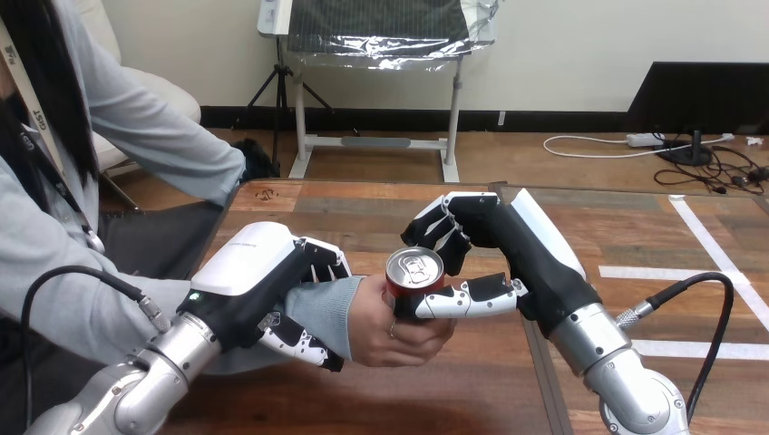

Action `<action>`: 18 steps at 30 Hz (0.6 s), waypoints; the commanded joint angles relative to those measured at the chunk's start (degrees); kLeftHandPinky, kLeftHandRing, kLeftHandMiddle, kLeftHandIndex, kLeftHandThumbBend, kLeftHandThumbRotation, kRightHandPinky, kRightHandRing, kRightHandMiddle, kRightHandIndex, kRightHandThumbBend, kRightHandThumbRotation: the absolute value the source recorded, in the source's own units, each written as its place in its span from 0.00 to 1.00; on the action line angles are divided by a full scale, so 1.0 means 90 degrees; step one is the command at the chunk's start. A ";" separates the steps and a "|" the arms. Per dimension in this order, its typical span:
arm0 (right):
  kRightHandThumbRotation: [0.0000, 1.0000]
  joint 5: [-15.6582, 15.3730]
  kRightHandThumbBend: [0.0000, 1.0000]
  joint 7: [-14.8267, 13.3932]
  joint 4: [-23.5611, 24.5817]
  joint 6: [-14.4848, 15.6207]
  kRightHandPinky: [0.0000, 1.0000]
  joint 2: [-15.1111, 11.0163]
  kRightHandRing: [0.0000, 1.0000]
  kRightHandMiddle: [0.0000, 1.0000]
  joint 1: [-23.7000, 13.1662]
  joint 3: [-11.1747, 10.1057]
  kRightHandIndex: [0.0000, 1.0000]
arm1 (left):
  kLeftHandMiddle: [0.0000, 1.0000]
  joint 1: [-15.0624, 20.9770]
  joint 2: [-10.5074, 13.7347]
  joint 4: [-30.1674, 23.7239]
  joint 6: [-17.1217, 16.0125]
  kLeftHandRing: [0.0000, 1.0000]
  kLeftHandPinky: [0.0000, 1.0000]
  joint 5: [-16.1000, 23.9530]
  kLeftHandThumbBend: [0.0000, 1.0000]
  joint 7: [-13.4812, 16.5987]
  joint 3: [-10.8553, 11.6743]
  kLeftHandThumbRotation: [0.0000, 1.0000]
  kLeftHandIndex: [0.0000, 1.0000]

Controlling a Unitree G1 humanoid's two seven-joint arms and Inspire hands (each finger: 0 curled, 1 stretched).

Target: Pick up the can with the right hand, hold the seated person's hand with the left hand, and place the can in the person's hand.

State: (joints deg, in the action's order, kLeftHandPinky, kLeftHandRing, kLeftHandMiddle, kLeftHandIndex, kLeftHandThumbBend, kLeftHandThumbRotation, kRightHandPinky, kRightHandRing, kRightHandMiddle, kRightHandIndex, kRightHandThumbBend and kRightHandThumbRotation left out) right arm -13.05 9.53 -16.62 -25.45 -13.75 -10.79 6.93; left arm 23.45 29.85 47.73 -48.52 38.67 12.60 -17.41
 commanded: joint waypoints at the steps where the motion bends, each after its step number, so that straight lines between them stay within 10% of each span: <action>1: 0.03 0.0053 0.82 -0.0015 0.0277 -0.0003 0.43 0.0032 0.49 0.56 -0.0308 -0.0005 0.60 | 0.46 0.0527 -0.0183 -0.0106 -0.0101 0.39 0.35 -0.0179 0.99 0.0106 0.0036 0.06 0.49; 18: 0.47 -0.0286 0.99 -0.0014 0.0355 0.0373 0.85 -0.0090 0.91 0.91 -0.0358 -0.0001 0.93 | 0.78 0.0318 -0.0086 -0.0600 0.0303 0.78 0.76 -0.0232 1.00 -0.0261 0.0075 0.28 0.78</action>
State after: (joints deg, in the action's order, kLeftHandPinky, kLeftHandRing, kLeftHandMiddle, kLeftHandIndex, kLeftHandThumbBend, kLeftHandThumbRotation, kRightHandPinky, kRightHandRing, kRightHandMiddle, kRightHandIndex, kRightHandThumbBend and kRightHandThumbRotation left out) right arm -15.62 9.56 -16.03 -22.65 -13.89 -10.79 6.97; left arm 23.44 29.56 46.10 -46.59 38.59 11.18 -17.41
